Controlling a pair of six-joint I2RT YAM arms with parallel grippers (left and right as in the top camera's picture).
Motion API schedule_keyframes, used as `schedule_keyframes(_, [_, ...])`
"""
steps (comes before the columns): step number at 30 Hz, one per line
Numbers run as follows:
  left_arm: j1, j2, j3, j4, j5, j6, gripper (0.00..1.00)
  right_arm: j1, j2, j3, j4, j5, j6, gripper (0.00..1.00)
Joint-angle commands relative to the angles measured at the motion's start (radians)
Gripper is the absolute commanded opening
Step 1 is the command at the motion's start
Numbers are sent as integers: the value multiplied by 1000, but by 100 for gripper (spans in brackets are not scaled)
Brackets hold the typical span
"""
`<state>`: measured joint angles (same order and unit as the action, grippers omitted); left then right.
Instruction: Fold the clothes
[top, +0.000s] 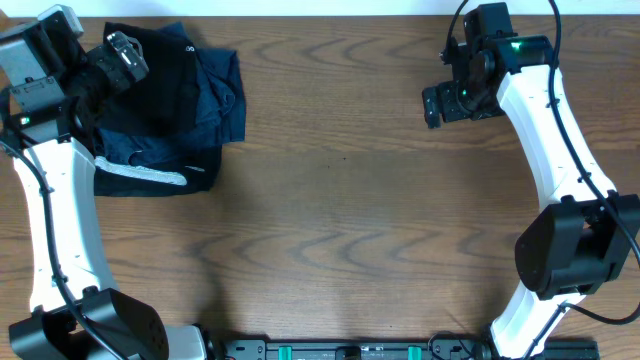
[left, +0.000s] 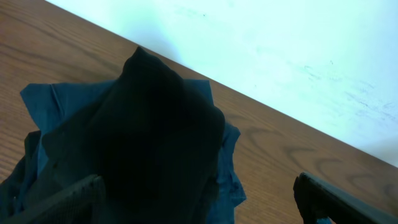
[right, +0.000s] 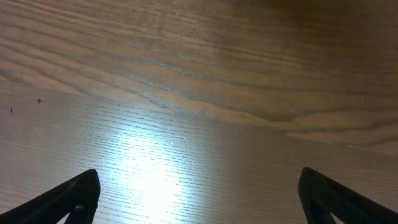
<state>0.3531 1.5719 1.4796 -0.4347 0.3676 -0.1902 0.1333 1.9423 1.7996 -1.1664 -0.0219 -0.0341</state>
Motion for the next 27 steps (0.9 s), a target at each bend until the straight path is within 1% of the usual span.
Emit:
schedule_keyframes(1, [2,6,5,2,10,-3,98,-1,-51,2,11,18,-8,99])
schedule_keyframes(3, [2,6,5,1,10,-3,98,1,-100,2,63,-5,-4,99])
schedule_keyframes(7, [2,6,5,1,10,-3,98,24,-248,2,273,-100,-5,99])
schedule_keyframes(9, [2,6,5,2,10,-3,98,41,-332,2,360,-91,-14,99])
schedule_keyframes(11, [2,6,5,1,10,-3,98,51,-425,2,402,-84,-27,99])
schedule_keyframes(13, [2,6,5,1,10,-3,98,56,-517,2,426,-98,-27,99])
schedule_keyframes(20, [2,6,5,1,10,-3,98,70,-779,-36,422,-101,-27,99])
schedule_keyframes(23, [2,6,5,1,10,-3,98,70,-896,-108,415,-101,-27,99])
schedule_keyframes(27, [2,6,5,1,10,-3,98,70,-1051,-262,418,-100,-27,99])
